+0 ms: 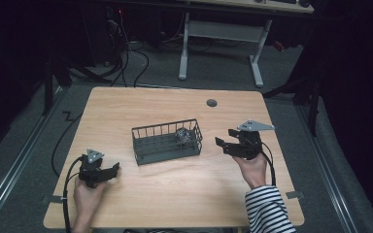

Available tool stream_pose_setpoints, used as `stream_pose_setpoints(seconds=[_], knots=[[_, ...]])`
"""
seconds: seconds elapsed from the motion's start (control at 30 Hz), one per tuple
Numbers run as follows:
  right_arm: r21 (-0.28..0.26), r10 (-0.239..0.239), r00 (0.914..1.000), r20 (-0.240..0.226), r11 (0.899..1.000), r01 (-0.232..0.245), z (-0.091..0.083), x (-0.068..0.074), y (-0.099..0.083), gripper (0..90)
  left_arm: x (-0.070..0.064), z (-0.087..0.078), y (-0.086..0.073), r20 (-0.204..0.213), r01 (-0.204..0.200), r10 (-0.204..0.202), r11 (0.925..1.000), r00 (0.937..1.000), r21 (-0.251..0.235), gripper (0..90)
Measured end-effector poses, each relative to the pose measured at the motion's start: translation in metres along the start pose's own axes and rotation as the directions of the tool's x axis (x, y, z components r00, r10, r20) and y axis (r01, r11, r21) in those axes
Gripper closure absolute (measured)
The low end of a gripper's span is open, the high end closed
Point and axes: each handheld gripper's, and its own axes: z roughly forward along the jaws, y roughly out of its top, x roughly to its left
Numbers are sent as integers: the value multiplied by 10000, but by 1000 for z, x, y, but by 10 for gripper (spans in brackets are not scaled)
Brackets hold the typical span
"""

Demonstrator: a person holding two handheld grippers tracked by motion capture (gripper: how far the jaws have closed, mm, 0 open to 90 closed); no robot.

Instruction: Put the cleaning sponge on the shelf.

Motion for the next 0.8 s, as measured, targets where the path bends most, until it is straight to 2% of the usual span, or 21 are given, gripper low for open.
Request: stream_pose_setpoints(seconds=[0.13, 0.17, 0.3, 0.5, 0.8], knots=[[62, -103, 9998, 170, 9999, 102, -5, 0, -7, 357, 0, 0, 0, 5, -2, 2, 10000, 10000, 3, 237], [-123, -49, 9999, 101, 9999, 50, -8, 0, -10, 361, 0, 0, 0, 5, -6, 6, 10000, 10000, 2, 237], [-81, 53, 9999, 146, 10000, -51, -10, -1, -19, 362, 0, 0, 0, 14, 6, -6, 10000, 10000, -9, 237], [-192, 783, 9969, 63, 9968, -782, -19, -12, -41, 367, 0, 0, 0, 17, 5, -5, 10000, 10000, -8, 237], [-126, 1313, 9912, 194, 9913, -1310, -21, -21, -65, 368, 0, 0, 0, 15, 4, -4, 10000, 10000, -8, 237]])
